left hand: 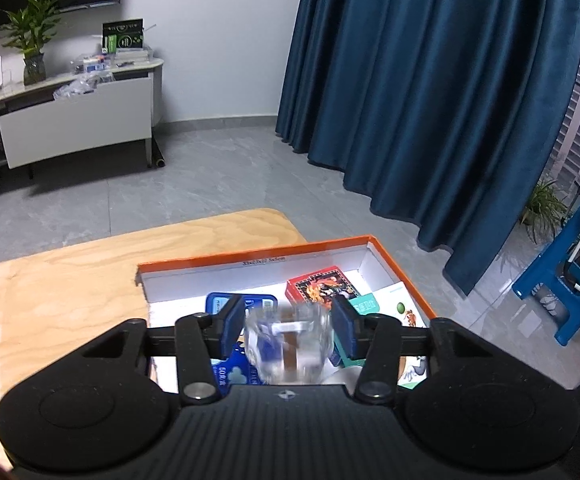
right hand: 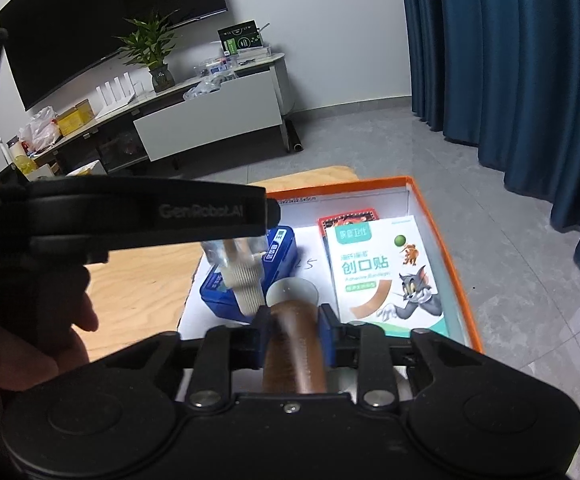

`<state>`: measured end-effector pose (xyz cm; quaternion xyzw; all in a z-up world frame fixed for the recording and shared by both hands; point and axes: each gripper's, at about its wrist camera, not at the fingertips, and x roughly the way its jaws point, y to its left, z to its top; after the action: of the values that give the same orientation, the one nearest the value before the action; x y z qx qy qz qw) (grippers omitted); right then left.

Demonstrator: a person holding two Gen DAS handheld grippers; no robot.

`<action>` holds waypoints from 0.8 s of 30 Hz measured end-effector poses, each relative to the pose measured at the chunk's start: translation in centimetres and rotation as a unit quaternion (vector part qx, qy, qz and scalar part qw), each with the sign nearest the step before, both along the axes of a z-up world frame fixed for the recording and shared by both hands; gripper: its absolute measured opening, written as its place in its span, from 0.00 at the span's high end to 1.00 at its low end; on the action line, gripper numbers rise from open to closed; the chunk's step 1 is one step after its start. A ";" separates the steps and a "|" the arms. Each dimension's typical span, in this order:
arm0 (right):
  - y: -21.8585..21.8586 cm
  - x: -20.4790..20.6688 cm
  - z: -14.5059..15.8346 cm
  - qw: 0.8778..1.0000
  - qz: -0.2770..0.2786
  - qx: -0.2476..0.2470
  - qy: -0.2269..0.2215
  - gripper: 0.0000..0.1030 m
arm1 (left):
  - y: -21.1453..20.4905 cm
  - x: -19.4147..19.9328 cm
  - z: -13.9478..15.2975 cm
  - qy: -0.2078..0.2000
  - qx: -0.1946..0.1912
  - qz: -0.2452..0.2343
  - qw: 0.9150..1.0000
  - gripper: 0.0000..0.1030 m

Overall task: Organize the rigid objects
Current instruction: 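Lower the glass bottle and bronze bottle into the lid and open both tools, then move both open tools back over the table toward the white box and plug device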

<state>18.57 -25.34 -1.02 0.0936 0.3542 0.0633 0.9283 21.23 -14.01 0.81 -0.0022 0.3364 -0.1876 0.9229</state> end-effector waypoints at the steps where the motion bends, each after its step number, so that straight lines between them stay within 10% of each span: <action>1: -0.2 -0.1 0.0 1.000 -0.002 0.001 0.000 0.67 | -0.2 0.1 0.0 0.001 -0.001 -0.002 1.000 0.58; 11: -0.9 -1.6 0.5 1.000 -0.025 0.000 -0.013 0.53 | 0.5 -0.2 0.8 0.008 -0.030 -0.005 1.000 0.52; 18: -0.1 -2.5 2.0 0.999 -0.020 -0.002 -0.043 0.25 | 2.9 -1.6 2.1 0.009 -0.025 0.042 0.999 0.28; 24: 2.1 -2.8 2.7 0.999 0.005 -0.009 -0.043 0.21 | 5.1 -3.9 2.5 0.007 0.012 0.082 0.997 0.12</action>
<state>15.79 -23.22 1.63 0.0803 0.3147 0.0684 0.9433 17.29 -8.93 3.35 -0.0202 0.3436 -0.1073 0.9327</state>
